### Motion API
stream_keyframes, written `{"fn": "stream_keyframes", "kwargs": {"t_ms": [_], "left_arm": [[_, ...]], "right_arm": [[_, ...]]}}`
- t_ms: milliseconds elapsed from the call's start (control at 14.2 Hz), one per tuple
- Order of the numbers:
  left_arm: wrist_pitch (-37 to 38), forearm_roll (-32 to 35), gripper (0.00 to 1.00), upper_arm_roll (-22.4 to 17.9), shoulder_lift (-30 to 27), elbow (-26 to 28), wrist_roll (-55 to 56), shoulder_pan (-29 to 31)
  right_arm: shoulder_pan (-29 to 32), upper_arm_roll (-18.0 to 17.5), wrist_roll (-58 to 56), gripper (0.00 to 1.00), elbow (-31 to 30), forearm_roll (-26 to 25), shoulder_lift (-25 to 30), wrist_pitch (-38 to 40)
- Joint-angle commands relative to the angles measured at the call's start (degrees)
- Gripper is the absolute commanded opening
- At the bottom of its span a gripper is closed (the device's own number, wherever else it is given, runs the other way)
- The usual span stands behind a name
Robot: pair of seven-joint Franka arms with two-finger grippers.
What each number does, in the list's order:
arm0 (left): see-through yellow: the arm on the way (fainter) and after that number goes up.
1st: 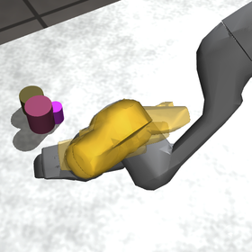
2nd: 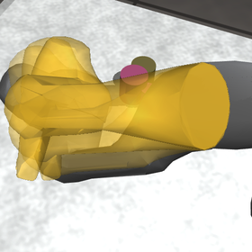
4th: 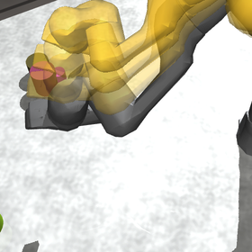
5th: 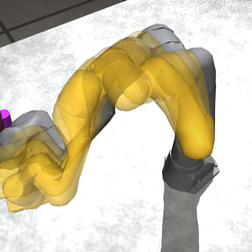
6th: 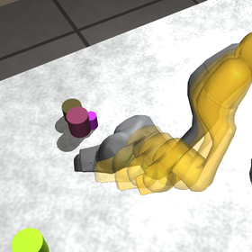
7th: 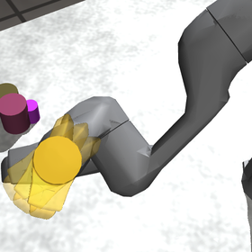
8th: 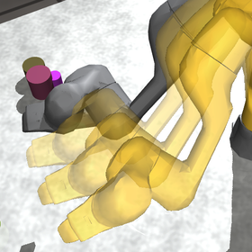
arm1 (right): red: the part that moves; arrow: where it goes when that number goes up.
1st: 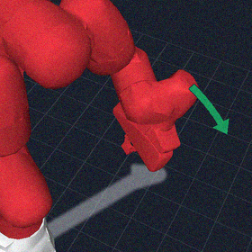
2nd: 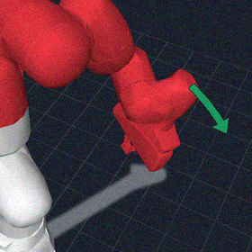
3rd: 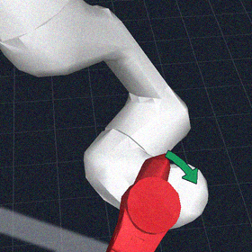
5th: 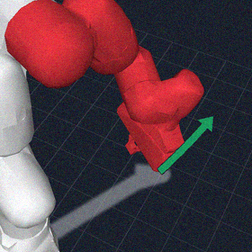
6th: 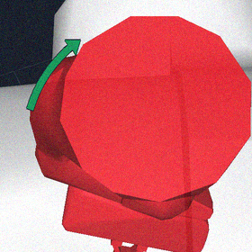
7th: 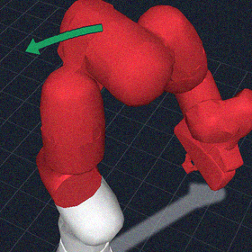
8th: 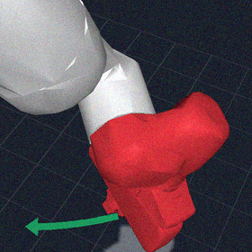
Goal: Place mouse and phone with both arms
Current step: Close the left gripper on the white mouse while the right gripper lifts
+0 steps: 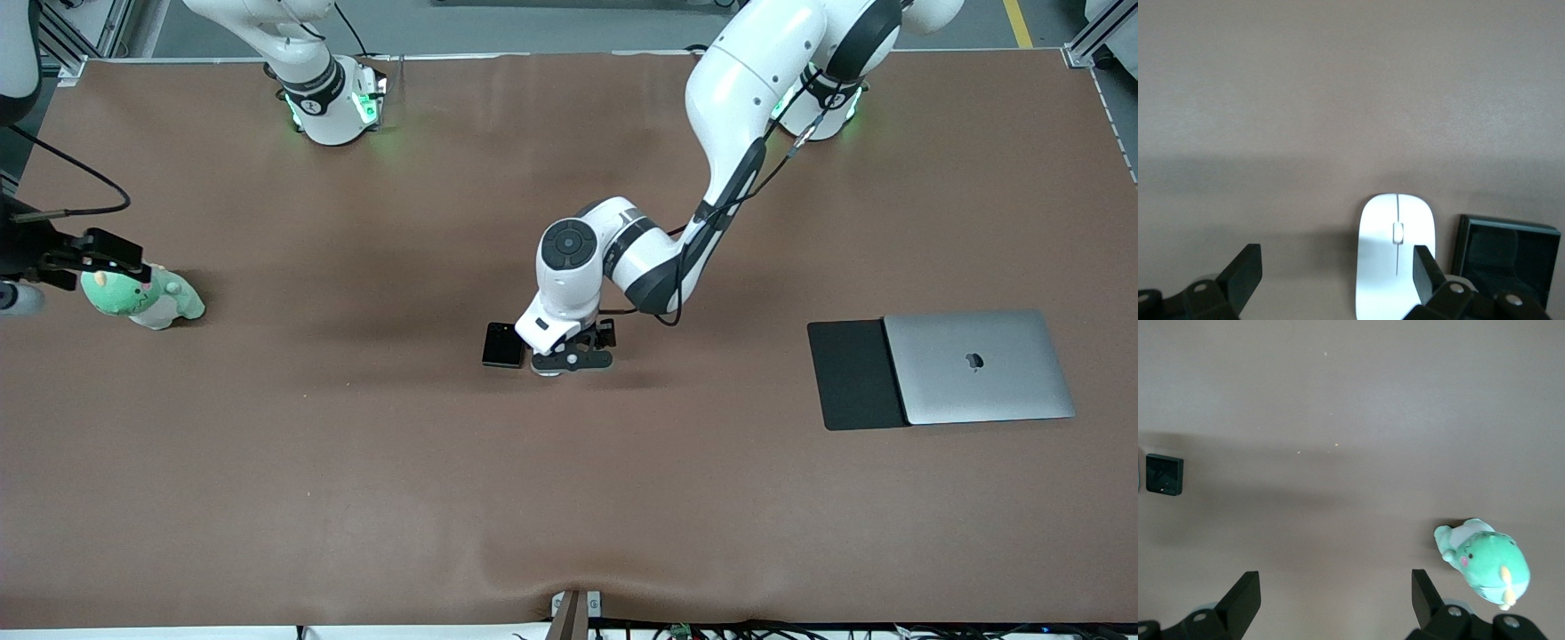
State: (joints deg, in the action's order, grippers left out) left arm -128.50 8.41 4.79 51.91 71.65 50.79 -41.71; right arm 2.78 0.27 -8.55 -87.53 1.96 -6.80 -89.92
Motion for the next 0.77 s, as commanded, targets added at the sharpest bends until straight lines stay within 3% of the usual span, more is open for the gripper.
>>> {"fn": "stream_keyframes", "kwargs": {"t_ms": [0,704], "left_arm": [[-0.25,1.09,1.00,-0.48,2.23,-3.54,1.33,-0.74],[-5.08,0.82,1.00,-0.40,4.86,-3.72,1.24,-1.80]], "right_arm": [[-1.11,0.09,-0.59,1.00,-0.36,0.85,-0.06,-0.34],[-1.64,0.00,-0.59,1.00,-0.36,0.85,-0.67,-0.69]]}}
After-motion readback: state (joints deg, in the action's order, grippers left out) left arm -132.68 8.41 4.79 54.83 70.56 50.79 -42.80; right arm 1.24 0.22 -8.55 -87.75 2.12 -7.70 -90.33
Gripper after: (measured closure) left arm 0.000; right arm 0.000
